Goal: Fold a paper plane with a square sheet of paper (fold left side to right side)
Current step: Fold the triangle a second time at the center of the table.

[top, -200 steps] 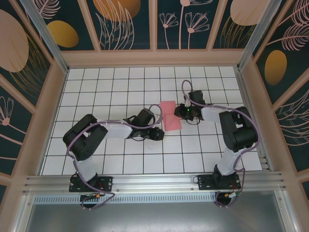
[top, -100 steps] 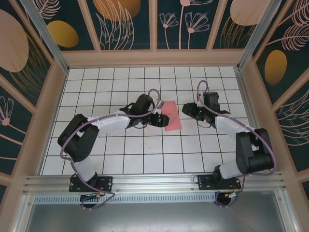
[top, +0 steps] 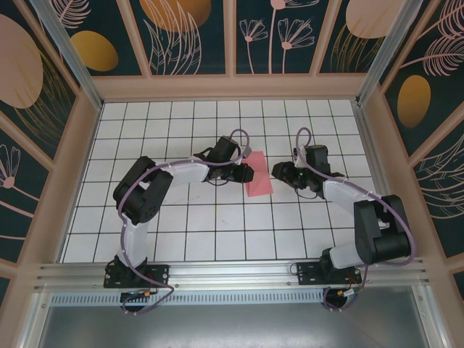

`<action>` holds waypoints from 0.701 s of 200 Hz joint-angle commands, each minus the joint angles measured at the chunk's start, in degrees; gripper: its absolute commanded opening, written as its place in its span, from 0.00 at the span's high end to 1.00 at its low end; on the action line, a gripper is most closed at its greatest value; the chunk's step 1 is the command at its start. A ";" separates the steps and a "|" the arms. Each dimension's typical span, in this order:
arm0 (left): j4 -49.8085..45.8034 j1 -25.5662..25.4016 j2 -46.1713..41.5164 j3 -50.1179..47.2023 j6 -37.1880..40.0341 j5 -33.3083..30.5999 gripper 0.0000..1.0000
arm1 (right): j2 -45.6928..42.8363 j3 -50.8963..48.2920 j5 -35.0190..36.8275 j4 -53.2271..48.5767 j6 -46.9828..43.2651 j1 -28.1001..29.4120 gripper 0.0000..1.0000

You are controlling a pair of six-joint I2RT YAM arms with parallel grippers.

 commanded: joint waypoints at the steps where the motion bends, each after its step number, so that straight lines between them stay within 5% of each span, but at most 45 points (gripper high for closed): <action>1: 1.35 1.26 -2.52 -2.46 -0.93 -0.25 0.83 | 2.11 -0.89 -2.62 4.80 2.23 1.16 0.55; 140: 1.01 1.63 -5.11 -4.73 -1.03 -2.33 0.84 | 18.68 7.78 -6.20 13.52 6.41 5.27 0.53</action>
